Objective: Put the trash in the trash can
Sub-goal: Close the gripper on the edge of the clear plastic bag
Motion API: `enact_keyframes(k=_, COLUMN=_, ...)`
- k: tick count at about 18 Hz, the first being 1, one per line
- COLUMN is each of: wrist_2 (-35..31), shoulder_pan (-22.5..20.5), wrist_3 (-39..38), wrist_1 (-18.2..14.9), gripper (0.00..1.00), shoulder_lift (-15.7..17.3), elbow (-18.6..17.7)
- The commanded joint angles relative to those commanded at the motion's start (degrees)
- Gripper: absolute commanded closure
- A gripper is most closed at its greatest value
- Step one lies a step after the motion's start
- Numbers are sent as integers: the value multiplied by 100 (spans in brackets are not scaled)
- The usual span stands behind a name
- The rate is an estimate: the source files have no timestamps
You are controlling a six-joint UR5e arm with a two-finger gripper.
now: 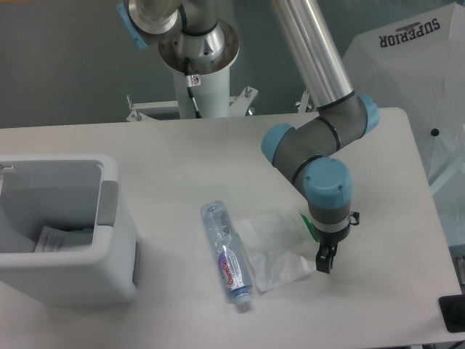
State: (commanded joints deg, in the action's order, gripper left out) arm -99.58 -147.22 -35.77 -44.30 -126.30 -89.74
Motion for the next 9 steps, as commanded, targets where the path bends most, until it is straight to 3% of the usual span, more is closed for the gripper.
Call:
enact_keyframes(k=1, wrist_2=9, shoulder_pan=9, wrist_3=9, wrist_1=0, gripper=29, shoulder_lift=9, elbow=-9)
enact_keyframes(k=4, wrist_2=17, shoulder_pan=9, wrist_3=44, wrist_1=0, gripper=56, shoulder_lift=26, elbow=-9)
enact_keyframes(k=7, wrist_2=26, shoulder_pan=0, wrist_3=79, wrist_1=0, gripper=69, shoulder_lift=35, elbow=0)
enact_keyframes(k=9, wrist_2=61, shoulder_pan=0, wrist_3=70, wrist_1=9, gripper=86, shoulder_lift=70, elbow=17)
